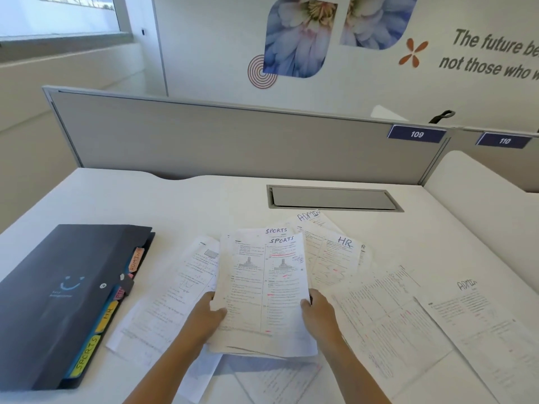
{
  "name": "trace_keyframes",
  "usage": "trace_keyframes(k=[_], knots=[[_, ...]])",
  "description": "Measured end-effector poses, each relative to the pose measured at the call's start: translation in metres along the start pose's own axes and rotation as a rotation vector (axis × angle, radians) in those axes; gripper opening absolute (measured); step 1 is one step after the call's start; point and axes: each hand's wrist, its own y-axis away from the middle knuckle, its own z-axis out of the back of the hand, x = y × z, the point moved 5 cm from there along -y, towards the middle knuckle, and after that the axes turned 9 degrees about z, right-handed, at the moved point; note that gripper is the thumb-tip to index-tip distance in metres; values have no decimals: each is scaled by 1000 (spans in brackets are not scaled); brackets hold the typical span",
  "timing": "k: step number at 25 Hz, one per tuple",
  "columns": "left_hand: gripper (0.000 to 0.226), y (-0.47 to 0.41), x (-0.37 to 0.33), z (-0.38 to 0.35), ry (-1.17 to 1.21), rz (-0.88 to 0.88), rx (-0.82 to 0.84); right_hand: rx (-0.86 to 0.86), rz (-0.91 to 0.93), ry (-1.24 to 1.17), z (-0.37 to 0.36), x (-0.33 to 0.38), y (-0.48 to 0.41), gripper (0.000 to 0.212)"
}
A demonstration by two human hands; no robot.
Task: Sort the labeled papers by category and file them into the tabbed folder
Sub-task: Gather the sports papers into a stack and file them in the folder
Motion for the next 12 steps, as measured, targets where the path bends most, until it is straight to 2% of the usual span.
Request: trace_keyframes(k=[3,5,8,9,12], knots=[[27,7,-2,4,11,-61,-54,-85,-69,40,9,-6,-3,36],[28,11,-3,8,45,-110,-66,-76,-120,0,11,-10,-2,40],[28,17,-5,13,80,-186,-69,-24,-150,-389,9,-7,3,34],[27,21,-7,16,76,-227,-72,-20,-127,-496,11,-3,3,28],[31,29,-17,26,1,-404,-110,-57,89,-553,25,19,4,19]])
